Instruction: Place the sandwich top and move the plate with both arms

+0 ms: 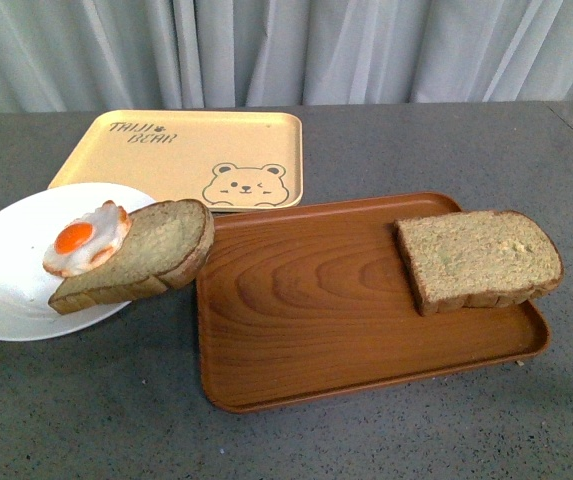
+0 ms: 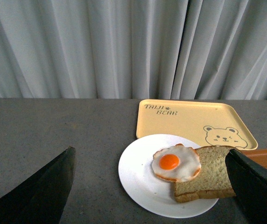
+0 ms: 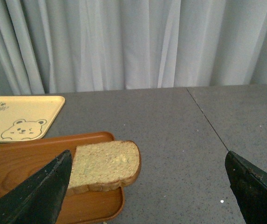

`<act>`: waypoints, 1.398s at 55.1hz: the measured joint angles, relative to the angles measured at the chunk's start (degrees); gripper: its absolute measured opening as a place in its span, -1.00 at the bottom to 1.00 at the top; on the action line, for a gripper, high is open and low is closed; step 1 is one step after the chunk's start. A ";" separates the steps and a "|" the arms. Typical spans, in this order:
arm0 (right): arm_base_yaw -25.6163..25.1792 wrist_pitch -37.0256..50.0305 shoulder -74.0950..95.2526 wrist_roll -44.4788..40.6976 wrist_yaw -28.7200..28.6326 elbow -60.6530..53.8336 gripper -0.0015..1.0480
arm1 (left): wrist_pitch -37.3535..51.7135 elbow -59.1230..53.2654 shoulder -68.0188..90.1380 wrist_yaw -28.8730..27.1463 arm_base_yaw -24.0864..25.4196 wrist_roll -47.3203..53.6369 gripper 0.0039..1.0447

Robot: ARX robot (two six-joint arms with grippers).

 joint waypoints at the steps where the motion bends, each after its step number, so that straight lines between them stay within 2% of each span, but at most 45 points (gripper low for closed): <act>1: 0.00 0.00 0.00 0.00 0.00 0.00 0.82 | 0.00 0.00 0.00 0.02 0.00 0.00 0.83; 43: 0.00 0.00 0.00 0.00 0.00 0.00 0.82 | 0.00 0.00 0.00 0.00 0.00 0.00 0.83; 45: 0.13 -6.05 2.95 2.27 -3.32 2.21 0.82 | 0.00 0.00 0.00 0.00 0.00 0.00 0.83; 47: 1.55 -13.44 9.33 4.68 -3.43 5.57 0.82 | 0.00 0.00 0.00 -0.02 0.00 0.02 0.83; 50: 2.71 -15.50 18.58 7.78 -4.44 7.93 0.82 | 0.00 0.00 0.00 0.00 -0.02 0.02 0.83; 55: 0.83 -7.89 33.18 9.55 -6.38 10.01 0.82 | 0.00 0.00 0.00 -0.02 0.00 0.00 0.83; 58: -3.58 1.01 45.44 10.05 -11.87 12.85 0.82 | 0.00 0.00 0.00 0.00 0.00 0.02 0.83; 62: -8.09 9.70 57.88 9.99 -15.30 16.70 0.82 | 0.00 0.00 0.00 0.00 0.00 0.02 0.83; 71: -13.05 20.59 79.60 7.96 -15.63 24.17 0.82 | 0.00 0.00 0.00 0.02 0.00 0.02 0.83; 77: -14.71 23.52 89.96 8.83 -17.09 28.65 0.82 | 0.00 0.00 0.00 0.00 0.00 0.02 0.83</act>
